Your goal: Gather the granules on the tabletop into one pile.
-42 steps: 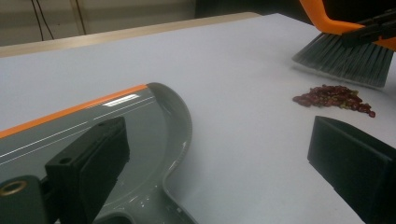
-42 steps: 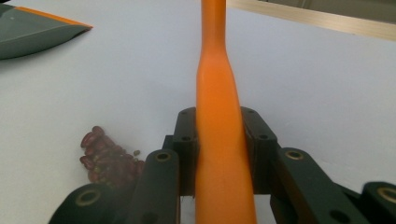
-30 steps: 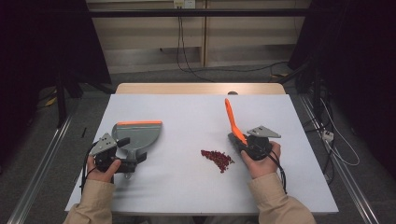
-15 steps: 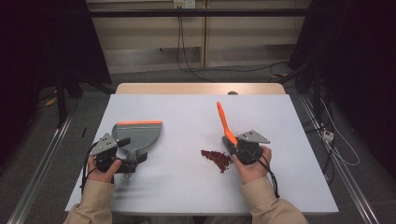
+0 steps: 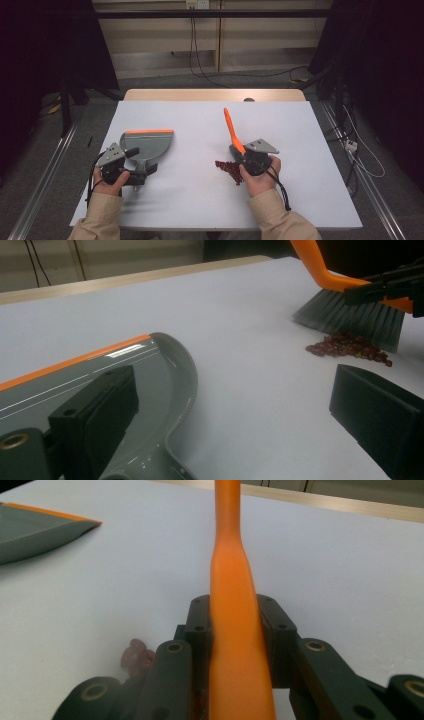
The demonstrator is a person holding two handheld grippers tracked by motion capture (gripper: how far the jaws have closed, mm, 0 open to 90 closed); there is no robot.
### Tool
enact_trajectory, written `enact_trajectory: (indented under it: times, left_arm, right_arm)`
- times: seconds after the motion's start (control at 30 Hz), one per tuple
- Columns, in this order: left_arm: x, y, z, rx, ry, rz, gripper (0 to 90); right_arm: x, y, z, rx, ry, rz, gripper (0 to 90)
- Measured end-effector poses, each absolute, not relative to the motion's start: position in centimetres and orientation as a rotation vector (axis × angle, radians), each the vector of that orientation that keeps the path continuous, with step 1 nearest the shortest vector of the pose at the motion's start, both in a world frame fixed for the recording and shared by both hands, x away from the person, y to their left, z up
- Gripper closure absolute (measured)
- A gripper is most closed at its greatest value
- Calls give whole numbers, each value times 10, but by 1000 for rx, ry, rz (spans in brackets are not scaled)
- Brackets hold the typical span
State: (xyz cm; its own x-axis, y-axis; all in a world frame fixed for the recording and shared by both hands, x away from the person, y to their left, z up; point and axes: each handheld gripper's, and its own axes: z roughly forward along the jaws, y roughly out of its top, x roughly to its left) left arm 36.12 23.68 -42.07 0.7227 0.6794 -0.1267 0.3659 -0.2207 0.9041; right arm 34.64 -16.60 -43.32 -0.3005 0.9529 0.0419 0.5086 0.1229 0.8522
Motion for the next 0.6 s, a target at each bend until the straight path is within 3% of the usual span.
enact_trajectory:
  times: [0.6]
  left_arm:
    - [362,236,-421,1838,817,360,52]
  right_arm:
    - [353,-181,-406,1271,1982,1268,712]
